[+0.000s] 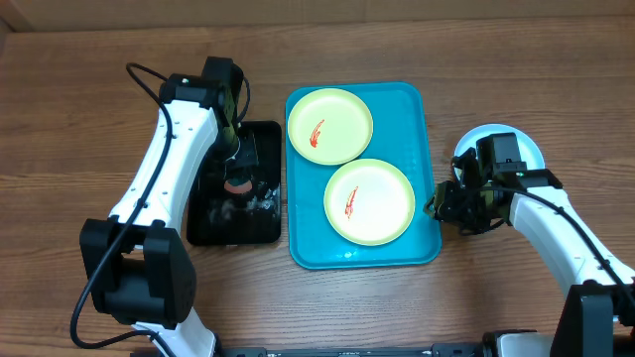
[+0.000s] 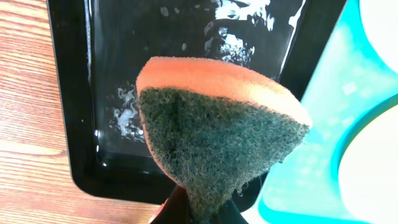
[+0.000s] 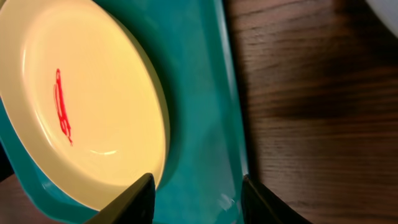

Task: Clean dirty plates on tray and stack at the side

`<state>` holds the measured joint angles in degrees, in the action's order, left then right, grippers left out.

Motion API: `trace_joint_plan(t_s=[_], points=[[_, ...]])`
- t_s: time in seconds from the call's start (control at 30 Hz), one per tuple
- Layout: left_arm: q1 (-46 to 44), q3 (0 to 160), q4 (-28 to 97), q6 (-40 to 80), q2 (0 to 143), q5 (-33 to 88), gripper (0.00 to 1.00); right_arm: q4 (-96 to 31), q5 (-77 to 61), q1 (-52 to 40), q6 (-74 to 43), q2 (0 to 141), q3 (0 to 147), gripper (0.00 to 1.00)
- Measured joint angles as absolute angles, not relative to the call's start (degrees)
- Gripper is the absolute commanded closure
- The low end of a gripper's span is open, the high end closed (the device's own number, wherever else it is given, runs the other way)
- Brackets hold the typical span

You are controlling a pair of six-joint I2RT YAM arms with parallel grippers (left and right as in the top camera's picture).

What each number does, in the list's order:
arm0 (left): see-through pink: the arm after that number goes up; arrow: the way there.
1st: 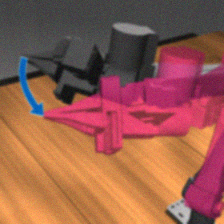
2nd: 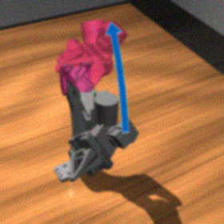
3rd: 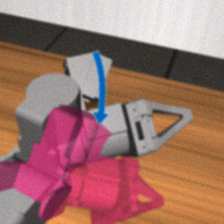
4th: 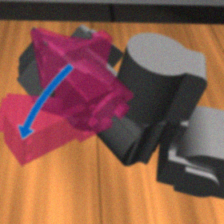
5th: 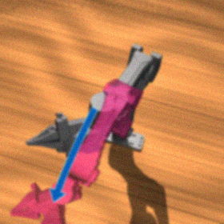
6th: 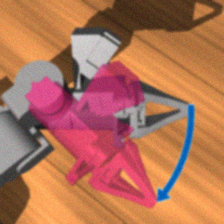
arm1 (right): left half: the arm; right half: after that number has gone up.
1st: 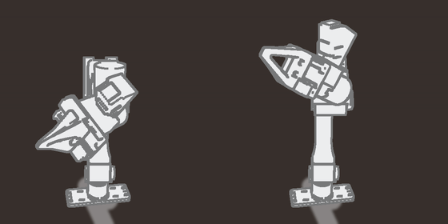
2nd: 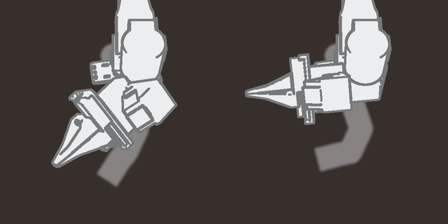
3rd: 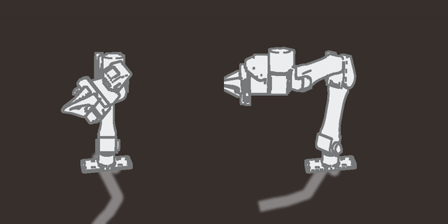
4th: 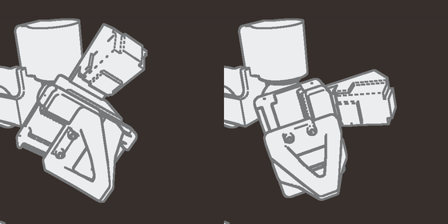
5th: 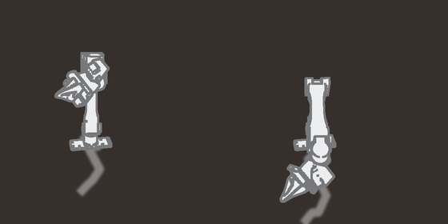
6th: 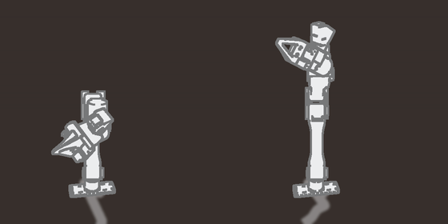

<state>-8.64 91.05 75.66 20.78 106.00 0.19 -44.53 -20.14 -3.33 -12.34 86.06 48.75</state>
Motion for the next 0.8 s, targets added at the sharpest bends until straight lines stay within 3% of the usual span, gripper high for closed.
trace_joint_plan(t_s=[0.43,0.57,0.8], points=[[-8.6,91.9,76.9,19.9,106.0,2.8,0.96,-34.3,-13.2,-15.7,-15.5,89.6,47.2,0.54],[-8.8,93.7,77.9,19.2,106.0,4.2,0.96,-32.9,-11.0,-15.7,-16.8,92.6,47.2,0.76],[-13.2,95.5,73.8,19.1,106.0,8.2,0.96,-32.6,-10.0,-15.7,-17.9,93.8,47.2,0.89]])
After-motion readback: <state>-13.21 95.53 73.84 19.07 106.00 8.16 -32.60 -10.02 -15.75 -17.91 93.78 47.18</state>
